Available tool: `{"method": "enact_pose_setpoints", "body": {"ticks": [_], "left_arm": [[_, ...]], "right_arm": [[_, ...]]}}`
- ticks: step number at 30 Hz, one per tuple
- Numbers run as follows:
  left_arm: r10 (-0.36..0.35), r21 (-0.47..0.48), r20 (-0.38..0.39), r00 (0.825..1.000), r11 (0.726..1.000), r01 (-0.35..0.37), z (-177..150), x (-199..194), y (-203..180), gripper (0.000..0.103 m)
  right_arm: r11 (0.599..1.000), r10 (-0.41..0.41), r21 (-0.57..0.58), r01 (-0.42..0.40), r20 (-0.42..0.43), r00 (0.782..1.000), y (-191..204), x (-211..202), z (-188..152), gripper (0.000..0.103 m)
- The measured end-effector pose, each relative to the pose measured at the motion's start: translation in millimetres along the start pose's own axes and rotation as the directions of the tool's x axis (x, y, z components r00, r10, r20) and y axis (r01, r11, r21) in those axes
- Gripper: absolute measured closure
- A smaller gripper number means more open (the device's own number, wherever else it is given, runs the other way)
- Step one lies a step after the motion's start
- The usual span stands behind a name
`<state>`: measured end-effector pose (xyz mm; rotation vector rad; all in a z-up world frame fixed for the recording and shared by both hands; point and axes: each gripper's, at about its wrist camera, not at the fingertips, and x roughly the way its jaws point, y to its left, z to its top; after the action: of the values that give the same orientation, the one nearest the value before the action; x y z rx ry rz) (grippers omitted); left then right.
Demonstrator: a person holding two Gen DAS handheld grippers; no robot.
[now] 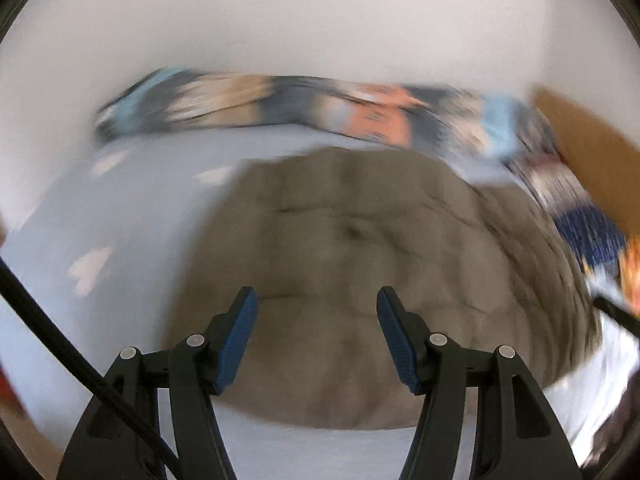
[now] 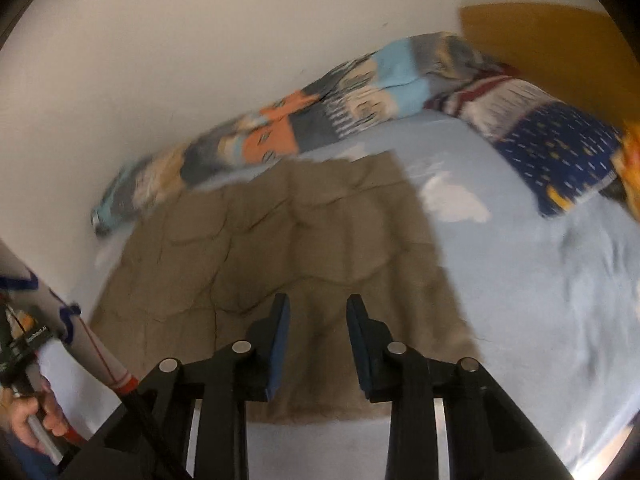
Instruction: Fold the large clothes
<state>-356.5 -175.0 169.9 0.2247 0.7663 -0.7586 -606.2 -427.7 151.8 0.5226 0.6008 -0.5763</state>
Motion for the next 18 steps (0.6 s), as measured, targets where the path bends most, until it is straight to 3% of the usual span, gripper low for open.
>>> {"method": "enact_pose_setpoints", "body": {"ticks": [3,8,11,13,15,18], "left_arm": [[-0.010,0.084,-0.059,0.998,0.996,0.015,-3,31,-34,0.042],[-0.027,-0.014,-0.199,0.980,1.000,0.025,1,81,-24,0.038],[-0.007,0.018,-0.227,0.974,1.000,0.011,6,93,-29,0.035],[-0.004,0.030,-0.228,0.974,0.999,0.011,10,91,-31,0.036],[-0.026,0.030,-0.181,0.983,0.999,0.032,26,80,-32,0.036],[-0.021,0.033,-0.075,0.997,0.999,0.023,56,68,-28,0.036]], "right_arm": [[1.000,-0.025,-0.007,0.025,-0.042,0.999,9,33,4,0.071],[0.997,-0.040,0.061,0.050,-0.149,0.988,-8,78,1,0.071],[0.993,-0.044,0.103,0.065,-0.200,0.979,-16,98,-3,0.071],[0.989,-0.055,0.119,0.083,-0.222,0.973,-17,106,-1,0.071],[0.986,-0.080,0.122,0.110,-0.228,0.970,-14,104,6,0.071],[0.990,-0.069,0.115,0.080,-0.092,0.993,0,78,29,0.072]]}}
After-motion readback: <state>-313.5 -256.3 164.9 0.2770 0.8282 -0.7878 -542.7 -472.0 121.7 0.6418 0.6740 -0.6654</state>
